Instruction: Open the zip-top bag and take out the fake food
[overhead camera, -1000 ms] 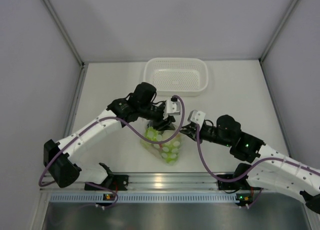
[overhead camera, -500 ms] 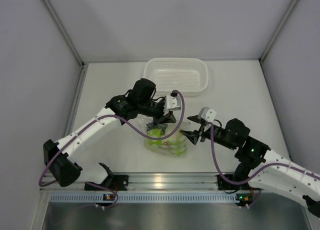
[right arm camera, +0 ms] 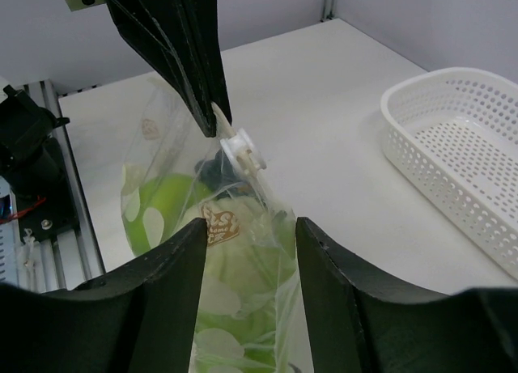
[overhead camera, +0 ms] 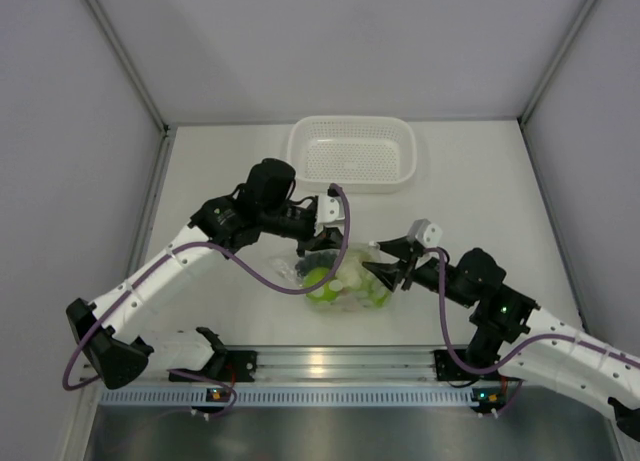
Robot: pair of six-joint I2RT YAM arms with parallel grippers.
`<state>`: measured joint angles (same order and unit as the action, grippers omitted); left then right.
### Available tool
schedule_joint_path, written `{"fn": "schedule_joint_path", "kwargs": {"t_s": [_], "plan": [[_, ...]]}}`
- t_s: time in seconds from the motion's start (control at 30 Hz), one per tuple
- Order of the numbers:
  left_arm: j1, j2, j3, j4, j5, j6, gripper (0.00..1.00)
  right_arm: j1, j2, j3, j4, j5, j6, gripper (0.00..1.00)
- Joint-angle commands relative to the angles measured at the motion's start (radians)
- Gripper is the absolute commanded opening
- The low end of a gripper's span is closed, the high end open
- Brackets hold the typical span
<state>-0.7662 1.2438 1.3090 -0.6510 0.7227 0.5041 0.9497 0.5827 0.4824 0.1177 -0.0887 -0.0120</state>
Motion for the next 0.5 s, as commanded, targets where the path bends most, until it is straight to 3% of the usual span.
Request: {"fn": "schedule_joint_path", "kwargs": {"t_s": [0.0, 0.07, 0.17, 0.4, 0.47], "plan": [[0.005, -0.021, 0.019, 0.039, 0.078, 0.028, 0.00, -0.009, 0.005, 0.059, 0.056, -0.060, -0.026, 0.49], [0.005, -0.020, 0.021, 0.040, 0.087, 0.031, 0.00, -0.011, 0.003, 0.074, 0.039, -0.069, -0.031, 0.49], [0.005, -0.015, 0.025, 0.040, 0.095, 0.028, 0.00, -0.011, 0.005, 0.105, 0.014, -0.085, -0.046, 0.31], [0.005, -0.009, 0.021, 0.040, 0.126, 0.033, 0.00, -0.015, 0.029, 0.151, -0.033, -0.140, -0.065, 0.15], [0.005, -0.006, 0.022, 0.039, 0.126, 0.033, 0.00, -0.015, 0.040, 0.160, -0.050, -0.138, -0.078, 0.05]]}}
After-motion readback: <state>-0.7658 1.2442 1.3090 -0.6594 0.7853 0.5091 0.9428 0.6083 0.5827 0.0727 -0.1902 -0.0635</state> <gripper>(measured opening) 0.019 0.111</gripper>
